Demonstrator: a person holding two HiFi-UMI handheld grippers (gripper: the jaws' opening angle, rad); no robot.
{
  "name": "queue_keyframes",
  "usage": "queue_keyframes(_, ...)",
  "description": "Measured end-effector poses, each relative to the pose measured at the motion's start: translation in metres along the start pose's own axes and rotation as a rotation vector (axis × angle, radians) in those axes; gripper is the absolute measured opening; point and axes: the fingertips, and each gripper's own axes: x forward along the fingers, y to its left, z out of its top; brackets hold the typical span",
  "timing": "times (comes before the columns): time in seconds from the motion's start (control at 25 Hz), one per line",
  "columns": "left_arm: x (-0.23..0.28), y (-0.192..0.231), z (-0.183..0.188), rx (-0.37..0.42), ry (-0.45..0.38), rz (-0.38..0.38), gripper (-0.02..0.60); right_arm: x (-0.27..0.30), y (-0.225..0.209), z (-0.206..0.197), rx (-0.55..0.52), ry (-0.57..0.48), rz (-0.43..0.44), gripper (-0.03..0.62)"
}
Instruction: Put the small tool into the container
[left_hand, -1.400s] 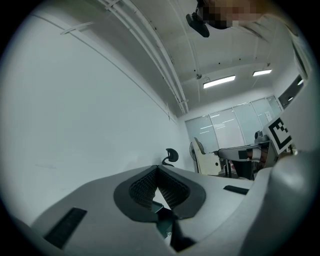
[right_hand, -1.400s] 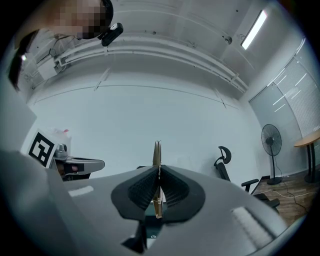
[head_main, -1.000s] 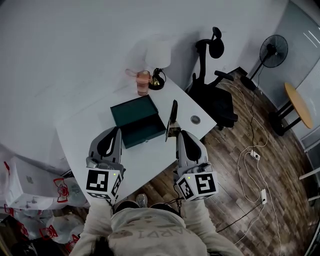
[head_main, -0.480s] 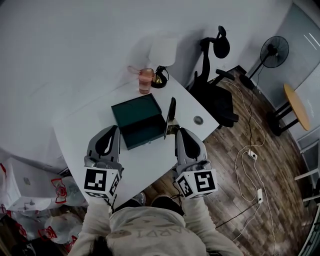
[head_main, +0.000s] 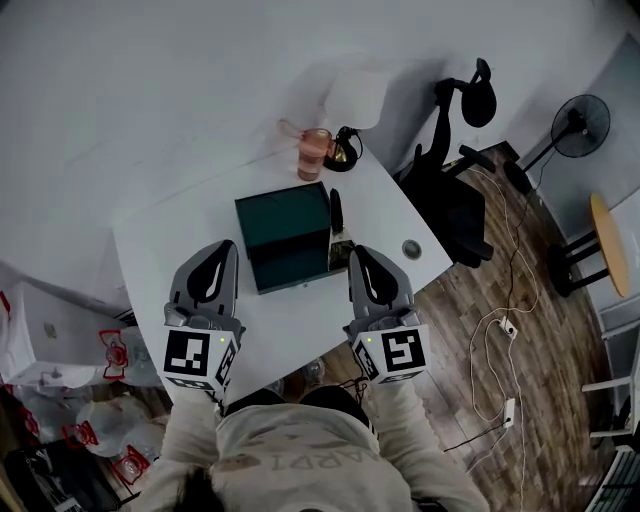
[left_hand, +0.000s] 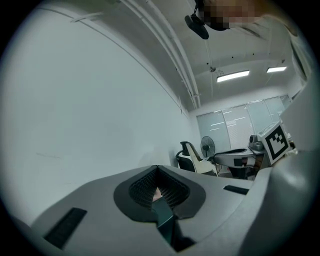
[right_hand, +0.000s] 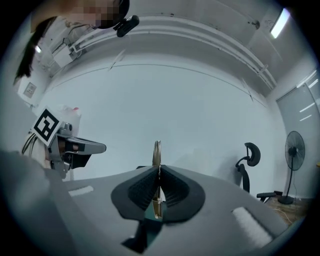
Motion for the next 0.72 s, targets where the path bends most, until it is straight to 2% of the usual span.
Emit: queue_keyframes(0.72, 0.01, 0.003, -0.014, -0.017, 0.038, 0.201, 0.004, 0.055, 0.009, -0.079, -0.341, 0.165, 0.365, 0.018)
